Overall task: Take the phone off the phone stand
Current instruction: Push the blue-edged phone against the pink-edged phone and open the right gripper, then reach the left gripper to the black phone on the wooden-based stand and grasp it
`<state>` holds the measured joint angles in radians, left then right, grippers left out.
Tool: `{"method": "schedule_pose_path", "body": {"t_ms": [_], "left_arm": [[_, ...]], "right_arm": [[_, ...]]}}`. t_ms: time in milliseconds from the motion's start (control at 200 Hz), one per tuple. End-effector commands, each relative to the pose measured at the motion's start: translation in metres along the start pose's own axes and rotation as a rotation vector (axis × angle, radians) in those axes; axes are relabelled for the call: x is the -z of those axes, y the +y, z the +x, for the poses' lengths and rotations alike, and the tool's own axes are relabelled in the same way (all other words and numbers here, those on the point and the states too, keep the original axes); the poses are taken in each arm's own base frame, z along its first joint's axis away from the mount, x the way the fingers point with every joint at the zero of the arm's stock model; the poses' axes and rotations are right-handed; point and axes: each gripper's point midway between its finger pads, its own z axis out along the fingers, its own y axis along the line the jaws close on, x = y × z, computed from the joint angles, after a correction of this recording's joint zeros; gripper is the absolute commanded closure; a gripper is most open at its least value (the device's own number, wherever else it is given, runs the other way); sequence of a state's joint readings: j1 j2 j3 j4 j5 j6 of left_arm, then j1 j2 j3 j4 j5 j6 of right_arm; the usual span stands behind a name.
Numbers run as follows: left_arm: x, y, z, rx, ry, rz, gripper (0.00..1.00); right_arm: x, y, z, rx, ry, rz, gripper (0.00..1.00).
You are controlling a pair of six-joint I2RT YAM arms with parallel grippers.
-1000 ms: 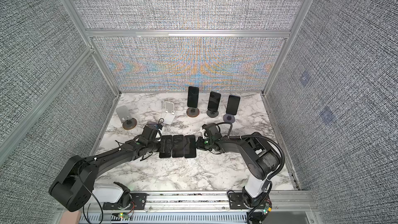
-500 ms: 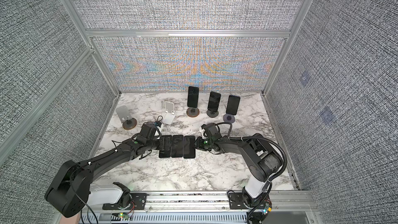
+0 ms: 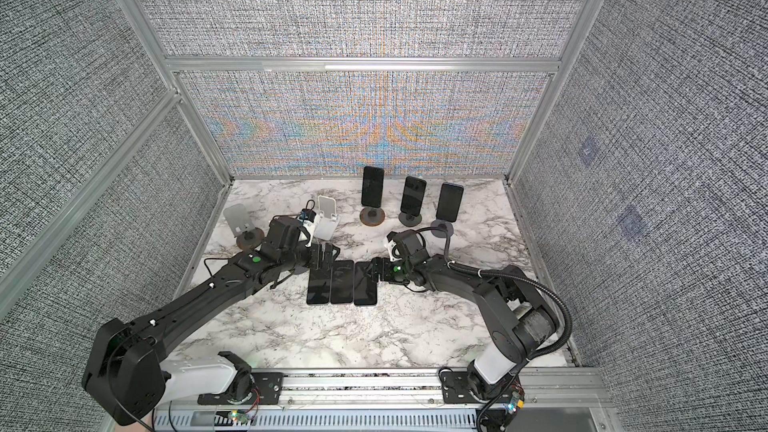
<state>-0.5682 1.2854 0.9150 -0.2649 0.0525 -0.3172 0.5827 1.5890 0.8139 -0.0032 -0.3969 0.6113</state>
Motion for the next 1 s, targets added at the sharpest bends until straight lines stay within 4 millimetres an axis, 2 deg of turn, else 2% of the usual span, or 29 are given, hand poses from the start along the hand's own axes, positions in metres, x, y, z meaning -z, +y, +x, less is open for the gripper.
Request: {"method": "schedule_pose_path", "body": {"t_ms": [0, 200, 350, 525, 660, 735, 770, 785, 810, 990], "left_arm": [[0.001, -0.001, -0.027, -0.064, -0.065, -0.027, 0.02], [-0.011, -0.019, -0.092, -0.155, -0.146, -0.016, 0.02], [-0.036, -0.035, -0.132, -0.180, -0.211, 0.026, 0.01], [-0.071, -0.043, -0.167, -0.186, -0.299, 0.045, 0.01], [-0.105, -0.043, -0.182, -0.191, -0.320, 0.029, 0.01], [-0.123, -0.044, -0.184, -0.196, -0.316, 0.031, 0.01], [-0.126, -0.045, -0.188, -0.196, -0.327, 0.036, 0.02], [-0.137, -0.043, -0.183, -0.193, -0.311, 0.035, 0.02], [-0.144, -0.043, -0.181, -0.192, -0.304, 0.039, 0.02], [-0.176, -0.040, -0.179, -0.179, -0.282, 0.032, 0.02]], "right_arm": [[0.007, -0.008, 0.004, 0.035, 0.012, 0.061, 0.09], [0.019, -0.018, 0.012, 0.072, 0.032, 0.126, 0.01], [0.032, -0.023, 0.016, 0.083, 0.000, 0.158, 0.01], [0.047, -0.029, 0.022, 0.078, -0.011, 0.194, 0.01], [0.059, -0.033, 0.028, 0.078, -0.027, 0.218, 0.01], [0.063, -0.034, 0.029, 0.077, -0.036, 0.226, 0.01], [0.064, -0.035, 0.030, 0.075, -0.037, 0.230, 0.01], [0.065, -0.035, 0.029, 0.076, -0.040, 0.231, 0.01], [0.066, -0.035, 0.029, 0.075, -0.044, 0.233, 0.01], [0.069, -0.035, 0.029, 0.074, -0.054, 0.236, 0.01]]}}
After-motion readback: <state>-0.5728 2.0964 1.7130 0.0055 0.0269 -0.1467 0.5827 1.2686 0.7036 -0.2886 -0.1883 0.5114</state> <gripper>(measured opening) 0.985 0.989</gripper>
